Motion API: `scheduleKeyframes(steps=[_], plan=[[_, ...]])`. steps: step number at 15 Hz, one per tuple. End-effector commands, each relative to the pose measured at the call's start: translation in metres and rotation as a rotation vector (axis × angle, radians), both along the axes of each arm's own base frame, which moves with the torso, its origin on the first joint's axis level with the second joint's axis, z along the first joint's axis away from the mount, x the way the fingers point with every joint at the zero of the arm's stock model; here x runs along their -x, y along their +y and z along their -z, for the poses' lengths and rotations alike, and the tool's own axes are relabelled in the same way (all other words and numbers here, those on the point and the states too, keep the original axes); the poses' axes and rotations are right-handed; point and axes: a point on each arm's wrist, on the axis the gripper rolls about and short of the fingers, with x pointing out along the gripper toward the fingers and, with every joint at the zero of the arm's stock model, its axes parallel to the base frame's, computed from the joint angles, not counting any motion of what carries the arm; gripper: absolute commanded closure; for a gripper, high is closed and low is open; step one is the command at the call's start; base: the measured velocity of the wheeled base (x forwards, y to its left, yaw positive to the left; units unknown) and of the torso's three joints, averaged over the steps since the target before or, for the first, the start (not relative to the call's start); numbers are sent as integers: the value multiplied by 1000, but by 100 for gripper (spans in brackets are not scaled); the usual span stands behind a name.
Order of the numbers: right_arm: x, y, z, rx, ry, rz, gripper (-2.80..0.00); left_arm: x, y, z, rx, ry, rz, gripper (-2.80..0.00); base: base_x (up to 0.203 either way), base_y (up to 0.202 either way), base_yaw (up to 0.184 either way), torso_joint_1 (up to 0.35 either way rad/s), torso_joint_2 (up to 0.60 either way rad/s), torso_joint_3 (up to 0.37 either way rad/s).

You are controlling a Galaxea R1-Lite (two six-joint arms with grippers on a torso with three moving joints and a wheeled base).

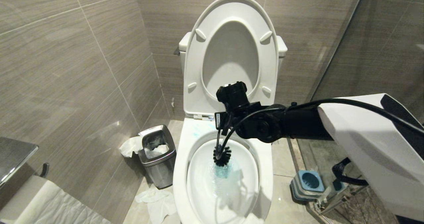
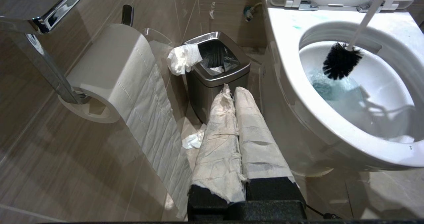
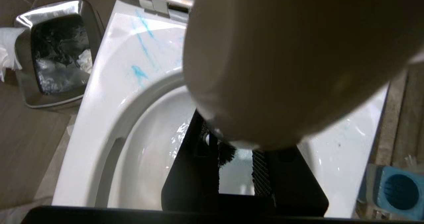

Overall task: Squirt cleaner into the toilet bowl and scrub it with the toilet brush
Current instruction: Scrub the toilet bowl

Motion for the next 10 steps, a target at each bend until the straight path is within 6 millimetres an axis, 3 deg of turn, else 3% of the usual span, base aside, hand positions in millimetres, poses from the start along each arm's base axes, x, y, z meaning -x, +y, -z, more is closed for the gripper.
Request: scheduleKeyframes(steps=[1, 6, 8, 10], plan=[[5, -1, -9, -8, -13, 4, 0, 0, 0, 0, 0, 1, 0, 0, 0, 0, 0, 0, 0, 0], [-22, 19, 43, 36, 9, 32, 0, 0, 0, 0, 0, 1, -1, 0, 0, 0, 0, 0, 0, 0], [-29, 23, 71, 67, 39, 38, 0, 0, 0, 0, 0, 1, -1, 0, 0, 0, 0, 0, 0, 0], [-32, 25, 85, 76, 45, 50, 0, 0, 0, 0, 0, 1, -1, 0, 0, 0, 0, 0, 0, 0]])
